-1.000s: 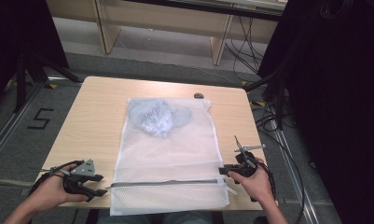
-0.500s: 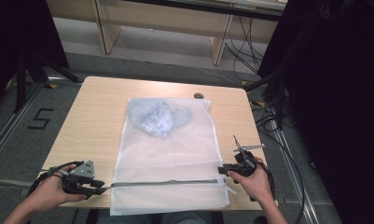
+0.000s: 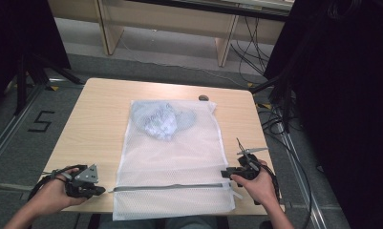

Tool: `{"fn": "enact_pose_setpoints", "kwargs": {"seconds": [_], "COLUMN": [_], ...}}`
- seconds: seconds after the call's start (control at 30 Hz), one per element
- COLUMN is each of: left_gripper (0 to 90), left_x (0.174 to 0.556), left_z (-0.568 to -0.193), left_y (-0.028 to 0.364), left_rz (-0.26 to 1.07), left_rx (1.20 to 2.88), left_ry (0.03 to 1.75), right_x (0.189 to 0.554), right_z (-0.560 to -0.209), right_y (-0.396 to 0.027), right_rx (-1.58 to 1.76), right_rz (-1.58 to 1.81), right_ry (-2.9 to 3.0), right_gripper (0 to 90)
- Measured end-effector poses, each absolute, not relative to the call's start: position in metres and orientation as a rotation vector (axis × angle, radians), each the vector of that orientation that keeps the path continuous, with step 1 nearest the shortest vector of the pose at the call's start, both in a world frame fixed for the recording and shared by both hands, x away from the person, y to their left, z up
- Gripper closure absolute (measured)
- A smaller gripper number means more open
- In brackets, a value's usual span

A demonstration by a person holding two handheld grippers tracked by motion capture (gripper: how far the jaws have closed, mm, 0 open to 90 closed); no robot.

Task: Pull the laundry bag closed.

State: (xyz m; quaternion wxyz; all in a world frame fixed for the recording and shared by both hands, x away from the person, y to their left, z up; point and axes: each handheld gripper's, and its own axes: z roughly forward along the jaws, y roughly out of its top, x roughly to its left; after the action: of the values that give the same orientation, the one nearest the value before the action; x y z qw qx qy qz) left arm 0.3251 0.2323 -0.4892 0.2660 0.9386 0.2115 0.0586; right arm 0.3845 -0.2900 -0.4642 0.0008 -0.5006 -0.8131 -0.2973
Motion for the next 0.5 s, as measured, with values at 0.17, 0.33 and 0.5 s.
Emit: {"fn": "enact_pose_setpoints", "kwargs": {"seconds": [0.17,0.33,0.5], "left_gripper": [83.3,75.1,69.9], "left_x": [0.327,0.328,0.333], "left_z": [-0.492,-0.493,-0.495], "left_y": [0.228,0.223,0.216], "left_rz": [0.146,0.157,0.159], "left_rx": [2.538,2.53,2.546], "left_ry": [0.565,0.551,0.506], "right_x": [0.385,0.386,0.383], "right_z": [-0.466,-0.458,-0.456], "right_y": [-0.282,-0.26,-0.22], "right_rx": [-1.578,-1.388,-1.18], "right_rz": [-1.018,-0.993,-0.998], "right_ry": [-2.568,-2.65,-2.734], "right_gripper": [64.4,69.8,79.5]}}
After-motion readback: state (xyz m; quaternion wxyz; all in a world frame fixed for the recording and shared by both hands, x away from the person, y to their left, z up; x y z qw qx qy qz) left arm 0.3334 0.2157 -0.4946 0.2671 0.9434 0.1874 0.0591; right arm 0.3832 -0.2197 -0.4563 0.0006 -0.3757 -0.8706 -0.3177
